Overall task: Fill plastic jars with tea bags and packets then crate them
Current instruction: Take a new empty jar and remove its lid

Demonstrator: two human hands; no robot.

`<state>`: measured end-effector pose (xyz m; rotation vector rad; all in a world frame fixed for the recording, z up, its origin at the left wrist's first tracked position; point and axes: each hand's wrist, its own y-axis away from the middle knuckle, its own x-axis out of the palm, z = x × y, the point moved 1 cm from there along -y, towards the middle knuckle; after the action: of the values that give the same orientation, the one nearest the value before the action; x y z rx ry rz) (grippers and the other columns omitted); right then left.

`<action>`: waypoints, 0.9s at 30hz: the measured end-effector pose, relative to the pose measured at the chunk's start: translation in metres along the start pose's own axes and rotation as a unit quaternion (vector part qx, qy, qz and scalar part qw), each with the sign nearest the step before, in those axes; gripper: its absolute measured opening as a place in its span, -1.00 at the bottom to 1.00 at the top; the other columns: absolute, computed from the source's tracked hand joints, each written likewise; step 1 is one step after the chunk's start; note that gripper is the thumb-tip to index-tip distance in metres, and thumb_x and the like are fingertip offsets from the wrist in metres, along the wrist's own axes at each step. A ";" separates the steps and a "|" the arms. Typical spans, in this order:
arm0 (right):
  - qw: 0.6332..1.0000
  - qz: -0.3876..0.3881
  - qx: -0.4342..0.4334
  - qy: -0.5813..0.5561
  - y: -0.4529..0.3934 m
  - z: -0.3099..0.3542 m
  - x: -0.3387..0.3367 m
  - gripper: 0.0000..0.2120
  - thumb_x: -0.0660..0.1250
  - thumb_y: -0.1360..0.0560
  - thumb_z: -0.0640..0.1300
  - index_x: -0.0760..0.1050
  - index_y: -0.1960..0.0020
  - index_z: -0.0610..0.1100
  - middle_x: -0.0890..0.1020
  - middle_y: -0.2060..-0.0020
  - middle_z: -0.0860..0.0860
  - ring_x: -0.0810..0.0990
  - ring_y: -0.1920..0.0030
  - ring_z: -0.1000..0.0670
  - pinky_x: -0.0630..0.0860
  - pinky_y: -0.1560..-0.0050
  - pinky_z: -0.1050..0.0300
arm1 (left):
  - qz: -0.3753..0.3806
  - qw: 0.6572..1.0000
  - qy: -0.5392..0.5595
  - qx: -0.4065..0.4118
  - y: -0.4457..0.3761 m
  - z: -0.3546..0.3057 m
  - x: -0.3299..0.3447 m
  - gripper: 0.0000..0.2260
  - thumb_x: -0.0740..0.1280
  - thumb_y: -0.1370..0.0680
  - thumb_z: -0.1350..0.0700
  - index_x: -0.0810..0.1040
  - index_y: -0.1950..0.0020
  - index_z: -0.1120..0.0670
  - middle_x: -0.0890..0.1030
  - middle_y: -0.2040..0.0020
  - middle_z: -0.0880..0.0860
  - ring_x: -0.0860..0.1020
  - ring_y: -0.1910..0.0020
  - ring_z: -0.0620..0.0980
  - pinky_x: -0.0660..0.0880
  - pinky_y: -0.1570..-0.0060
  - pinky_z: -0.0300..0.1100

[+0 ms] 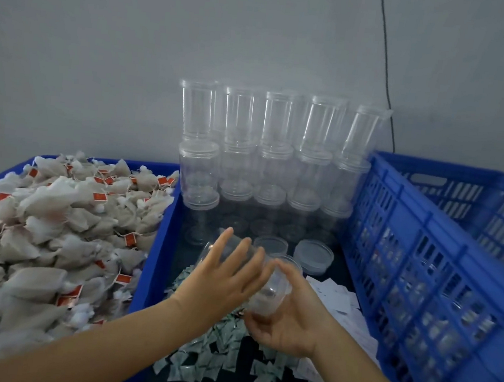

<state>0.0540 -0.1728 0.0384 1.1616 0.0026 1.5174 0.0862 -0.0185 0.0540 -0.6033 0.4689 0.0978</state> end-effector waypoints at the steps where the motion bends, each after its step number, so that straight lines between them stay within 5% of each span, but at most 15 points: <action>1: 0.999 0.015 0.028 0.014 0.000 -0.001 -0.003 -0.25 0.53 -0.20 0.25 0.53 -0.17 -0.26 0.56 0.12 -0.16 0.59 0.29 -0.09 0.59 0.41 0.13 | -0.002 1.000 -0.001 0.022 0.000 0.000 0.000 -0.43 0.41 -0.36 -0.03 0.33 -0.31 0.06 0.63 -0.14 0.00 0.60 -0.11 0.06 0.47 -0.16 0.14; 6: 0.995 0.047 0.071 0.054 -0.010 -0.004 -0.017 -0.07 0.20 -0.27 0.59 0.62 -0.14 -0.22 0.56 0.30 -0.13 0.47 0.53 0.04 0.36 0.62 0.34 | -0.037 0.992 0.004 0.124 -0.001 -0.002 0.002 -0.51 0.37 -0.43 -0.02 0.33 -0.30 0.04 0.64 -0.12 0.05 0.61 -0.10 0.08 0.49 -0.16 0.09; 11: 0.994 -0.010 0.067 0.089 -0.017 -0.002 -0.014 -0.14 0.13 -0.39 0.59 0.60 0.04 -0.23 0.53 0.28 -0.12 0.44 0.59 0.05 0.33 0.69 0.31 | -0.007 0.990 -0.005 0.141 -0.006 -0.006 0.003 -0.69 0.22 -0.53 0.08 0.44 -0.27 0.07 0.65 -0.06 0.11 0.62 -0.01 0.11 0.55 -0.06 -0.02; 17: 0.988 -0.061 -0.042 0.138 -0.014 0.001 -0.007 -0.27 0.12 -0.45 0.51 0.55 0.16 -0.19 0.46 0.39 -0.06 0.38 0.59 0.08 0.18 0.70 0.35 | 0.083 0.991 0.055 0.092 -0.016 -0.002 -0.002 -0.63 0.20 -0.49 0.06 0.55 -0.26 0.06 0.65 -0.02 0.13 0.62 0.08 0.10 0.56 0.07 -0.08; 20: 0.967 -0.097 -0.120 0.204 -0.016 0.004 -0.004 -0.39 0.14 -0.46 0.48 0.48 0.04 -0.08 0.34 0.44 0.01 0.25 0.56 0.11 0.14 0.65 0.31 | 0.194 0.976 0.104 0.003 -0.020 0.005 -0.004 -0.36 0.35 -0.40 -0.01 0.31 -0.44 0.12 0.53 -0.21 0.19 0.55 -0.07 0.16 0.48 -0.08 -0.02; 22: 0.938 -0.121 -0.173 0.276 -0.016 0.008 -0.003 -0.43 0.11 -0.49 0.47 0.46 -0.22 0.06 0.33 0.44 0.03 0.25 0.51 0.10 0.18 0.58 0.28 | 0.243 0.956 0.155 -0.052 -0.020 0.006 0.001 -0.21 0.35 -0.43 -0.11 0.03 -0.51 0.14 0.35 -0.36 0.20 0.40 -0.23 0.20 0.32 -0.22 0.05; 24: 0.900 -0.128 -0.230 0.347 -0.015 0.012 -0.002 -0.43 0.07 -0.49 0.49 0.34 -0.39 0.26 0.42 0.30 0.08 0.32 0.39 0.15 0.27 0.42 0.27 | 0.231 0.952 0.183 -0.087 -0.021 0.008 0.003 -0.14 0.32 -0.43 -0.21 -0.06 -0.52 0.11 0.27 -0.41 0.16 0.33 -0.30 0.18 0.26 -0.26 0.05; 27: 0.842 -0.114 -0.316 0.422 -0.013 0.016 -0.002 -0.23 0.09 -0.32 0.57 0.29 -0.45 0.30 0.48 -0.03 0.16 0.34 0.20 0.25 0.28 0.20 0.26 | 0.215 0.935 0.247 -0.135 -0.020 0.013 0.003 -0.12 0.30 -0.37 -0.30 -0.03 -0.51 0.04 0.33 -0.38 0.04 0.35 -0.28 0.09 0.30 -0.26 -0.03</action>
<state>0.0742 -0.1794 0.0376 -0.0836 0.2127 1.5273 0.0990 -0.0276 0.0724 -0.7910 1.0874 0.4401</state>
